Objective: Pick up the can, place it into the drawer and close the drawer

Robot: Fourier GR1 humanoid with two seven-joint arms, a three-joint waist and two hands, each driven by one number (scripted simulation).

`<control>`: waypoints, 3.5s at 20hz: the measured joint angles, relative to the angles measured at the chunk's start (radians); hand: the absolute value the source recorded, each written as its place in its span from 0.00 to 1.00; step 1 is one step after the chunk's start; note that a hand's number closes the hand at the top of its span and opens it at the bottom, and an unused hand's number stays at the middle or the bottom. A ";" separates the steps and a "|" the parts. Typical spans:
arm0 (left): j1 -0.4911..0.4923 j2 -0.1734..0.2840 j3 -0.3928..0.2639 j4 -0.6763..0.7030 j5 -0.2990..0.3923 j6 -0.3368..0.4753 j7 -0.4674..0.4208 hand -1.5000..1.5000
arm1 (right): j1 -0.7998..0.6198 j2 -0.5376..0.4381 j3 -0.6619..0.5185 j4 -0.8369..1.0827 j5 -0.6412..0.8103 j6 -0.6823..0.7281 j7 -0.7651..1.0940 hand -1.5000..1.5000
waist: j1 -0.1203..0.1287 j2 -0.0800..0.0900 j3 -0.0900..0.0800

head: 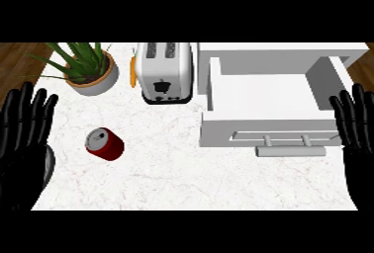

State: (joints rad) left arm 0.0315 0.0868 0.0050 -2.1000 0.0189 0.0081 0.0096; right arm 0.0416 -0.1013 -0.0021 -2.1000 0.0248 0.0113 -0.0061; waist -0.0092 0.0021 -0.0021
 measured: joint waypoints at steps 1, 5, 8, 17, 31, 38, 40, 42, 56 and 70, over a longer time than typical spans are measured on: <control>-0.002 0.005 0.009 -0.002 0.011 -0.010 0.003 0.00 | 0.003 0.007 0.002 0.008 0.006 -0.001 -0.012 0.00 | 0.002 -0.001 0.000; -0.041 0.001 -0.012 0.022 0.012 -0.033 -0.020 0.00 | -0.018 0.016 0.009 -0.030 0.019 -0.012 0.012 0.00 | 0.005 -0.002 0.002; -0.039 -0.004 -0.034 0.063 -0.027 -0.011 0.055 0.00 | -0.009 0.022 -0.008 0.005 0.012 -0.027 0.071 0.00 | 0.005 0.001 0.002; -0.037 -0.024 -0.091 0.032 -0.120 0.051 0.324 0.00 | 0.049 0.022 -0.032 0.007 -0.001 -0.035 0.213 0.00 | 0.007 -0.002 0.003; -0.021 -0.036 -0.031 -0.017 -0.105 0.070 0.425 0.00 | 0.189 0.015 -0.116 0.009 -0.072 0.068 0.103 0.00 | 0.006 -0.003 0.002; -0.048 -0.030 0.017 0.103 -0.079 0.049 0.351 0.00 | 0.214 0.023 -0.147 0.016 -0.080 0.100 0.070 0.00 | 0.006 -0.003 0.002; -0.050 -0.032 0.027 0.154 -0.070 0.042 0.309 0.00 | 0.215 0.033 -0.140 0.023 -0.068 0.103 0.061 0.00 | 0.006 -0.002 0.002; -0.054 -0.032 0.035 0.195 -0.070 0.038 0.276 0.00 | 0.219 0.026 -0.162 0.030 -0.085 0.120 0.050 0.00 | 0.006 -0.002 0.002; -0.010 -0.044 0.071 0.401 -0.079 0.043 0.057 0.00 | 0.187 0.031 -0.196 0.053 -0.082 0.152 0.059 0.00 | 0.008 -0.002 0.002; -0.026 -0.007 0.143 0.658 -0.057 0.013 -0.151 0.00 | 0.208 0.052 -0.220 0.056 -0.077 0.181 0.034 0.00 | 0.006 -0.002 0.002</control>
State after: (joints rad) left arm 0.0056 0.0794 0.1479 -1.4415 -0.0379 0.0212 -0.1413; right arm 0.2496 -0.0493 -0.2224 -2.0437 -0.0525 0.1924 0.0281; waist -0.0029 -0.0002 0.0001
